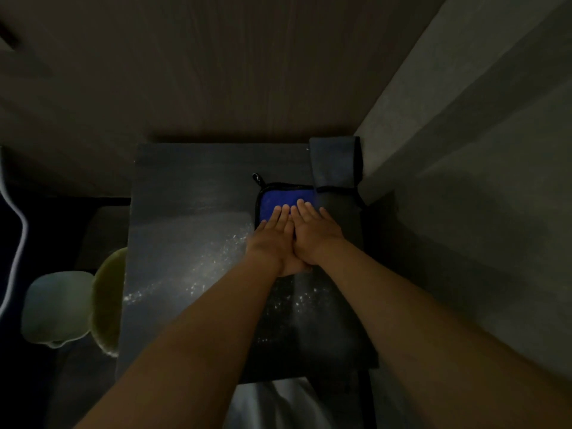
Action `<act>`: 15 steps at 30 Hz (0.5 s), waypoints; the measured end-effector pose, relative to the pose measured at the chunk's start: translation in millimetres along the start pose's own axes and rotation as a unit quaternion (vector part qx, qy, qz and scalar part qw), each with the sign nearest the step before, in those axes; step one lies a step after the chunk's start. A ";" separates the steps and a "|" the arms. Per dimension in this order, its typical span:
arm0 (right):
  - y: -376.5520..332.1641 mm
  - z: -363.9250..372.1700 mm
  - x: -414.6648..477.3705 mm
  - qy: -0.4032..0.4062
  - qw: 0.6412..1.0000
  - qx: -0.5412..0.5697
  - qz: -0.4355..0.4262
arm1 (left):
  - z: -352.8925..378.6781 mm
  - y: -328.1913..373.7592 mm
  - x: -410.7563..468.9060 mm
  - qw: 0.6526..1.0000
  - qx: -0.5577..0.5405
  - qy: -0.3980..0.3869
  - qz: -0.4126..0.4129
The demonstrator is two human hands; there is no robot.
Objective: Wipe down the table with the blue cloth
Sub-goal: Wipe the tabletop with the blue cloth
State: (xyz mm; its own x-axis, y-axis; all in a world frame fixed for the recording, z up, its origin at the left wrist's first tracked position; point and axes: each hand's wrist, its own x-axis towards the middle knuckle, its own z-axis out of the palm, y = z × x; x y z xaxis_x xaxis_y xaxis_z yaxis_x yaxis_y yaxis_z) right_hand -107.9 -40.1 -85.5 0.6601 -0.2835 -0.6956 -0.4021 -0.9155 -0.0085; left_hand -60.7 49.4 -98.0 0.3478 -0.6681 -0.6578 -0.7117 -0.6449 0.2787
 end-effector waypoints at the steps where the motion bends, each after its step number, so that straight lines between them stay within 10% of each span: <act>1: 1.1 0.6 -0.4 -0.001 1.000 -0.001 -0.002 | 0.7 1.9 -1.0 1.000 -0.001 0.001 -0.001; 15: 28.5 12.9 -12.7 -0.008 0.999 -0.033 -0.003 | 7.5 34.9 -0.6 1.000 0.003 -0.014 -0.005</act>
State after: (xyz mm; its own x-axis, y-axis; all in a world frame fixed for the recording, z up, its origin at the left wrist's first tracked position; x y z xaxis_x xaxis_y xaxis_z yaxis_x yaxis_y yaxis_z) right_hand -136.0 -59.0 -86.2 0.6520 -0.2748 -0.7066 -0.3557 -0.9339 0.0350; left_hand -90.4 30.1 -93.2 0.3367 -0.6511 -0.6803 -0.7117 -0.6490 0.2689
